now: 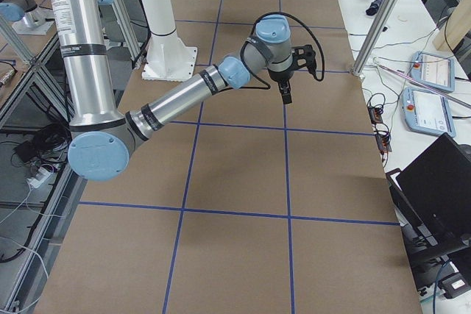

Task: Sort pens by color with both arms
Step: 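Move the right gripper over the black mesh pen cup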

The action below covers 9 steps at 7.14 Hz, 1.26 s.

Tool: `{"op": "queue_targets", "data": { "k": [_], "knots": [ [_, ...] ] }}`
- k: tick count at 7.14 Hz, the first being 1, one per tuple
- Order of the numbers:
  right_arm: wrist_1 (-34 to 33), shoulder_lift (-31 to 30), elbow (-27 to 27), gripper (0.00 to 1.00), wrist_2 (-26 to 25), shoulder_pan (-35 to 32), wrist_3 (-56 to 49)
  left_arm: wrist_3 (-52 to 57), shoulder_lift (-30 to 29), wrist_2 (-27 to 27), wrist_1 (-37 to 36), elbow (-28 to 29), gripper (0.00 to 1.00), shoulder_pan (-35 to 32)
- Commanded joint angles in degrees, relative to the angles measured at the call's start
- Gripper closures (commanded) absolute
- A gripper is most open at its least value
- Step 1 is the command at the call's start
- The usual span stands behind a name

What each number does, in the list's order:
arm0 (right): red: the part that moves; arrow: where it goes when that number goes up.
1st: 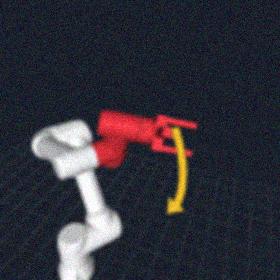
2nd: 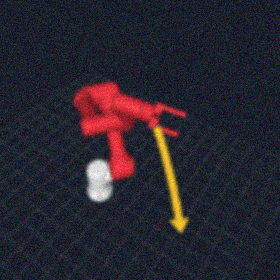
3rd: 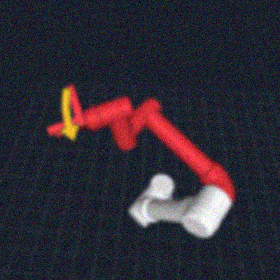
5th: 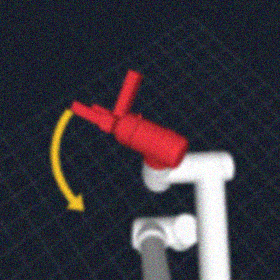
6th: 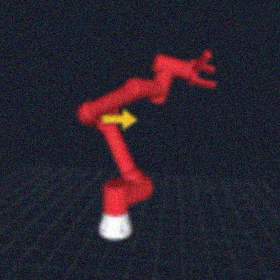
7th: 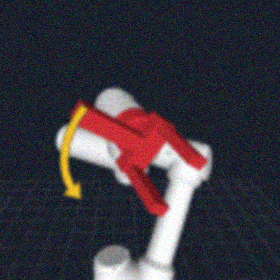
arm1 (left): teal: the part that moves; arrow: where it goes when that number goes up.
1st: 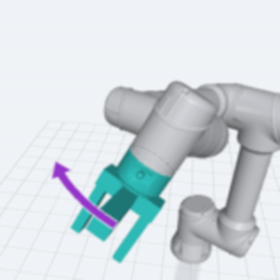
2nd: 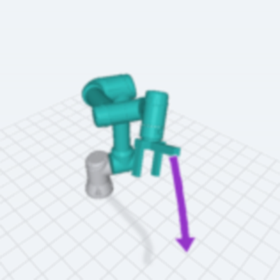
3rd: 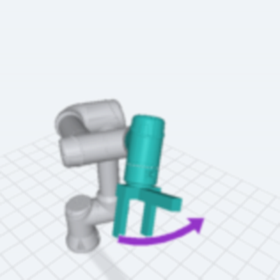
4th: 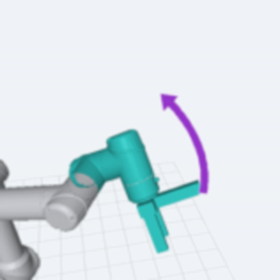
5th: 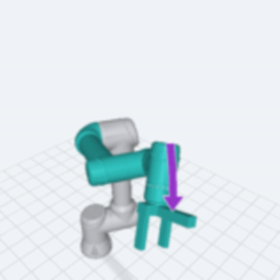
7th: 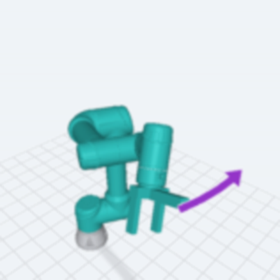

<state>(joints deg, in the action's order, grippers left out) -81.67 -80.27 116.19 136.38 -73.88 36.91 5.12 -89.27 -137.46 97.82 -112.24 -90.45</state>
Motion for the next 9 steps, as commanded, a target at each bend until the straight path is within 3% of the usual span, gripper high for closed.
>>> {"op": "queue_targets", "data": {
  "k": [1, 4, 6, 9],
  "knots": [
    [-0.8, 6.1, 0.4, 0.01, -5.8, 9.5, 14.0, 0.0, 0.0, 0.0, 0.0, 0.0, 0.00, 0.2],
    [-18.2, 19.6, 0.4, 0.01, -15.1, 20.8, 22.3, 0.2, 0.1, 0.0, 0.0, 0.4, 0.00, 0.2],
    [-23.2, 25.9, -1.0, 0.02, -20.9, 28.8, 28.2, 0.2, 0.1, 0.1, 0.0, 0.4, 0.00, 0.2],
    [-29.8, 37.9, -10.8, 0.03, -23.3, 34.3, 33.9, 0.3, 0.1, 0.0, 0.0, 0.4, 0.00, 0.2]
  ]
}}
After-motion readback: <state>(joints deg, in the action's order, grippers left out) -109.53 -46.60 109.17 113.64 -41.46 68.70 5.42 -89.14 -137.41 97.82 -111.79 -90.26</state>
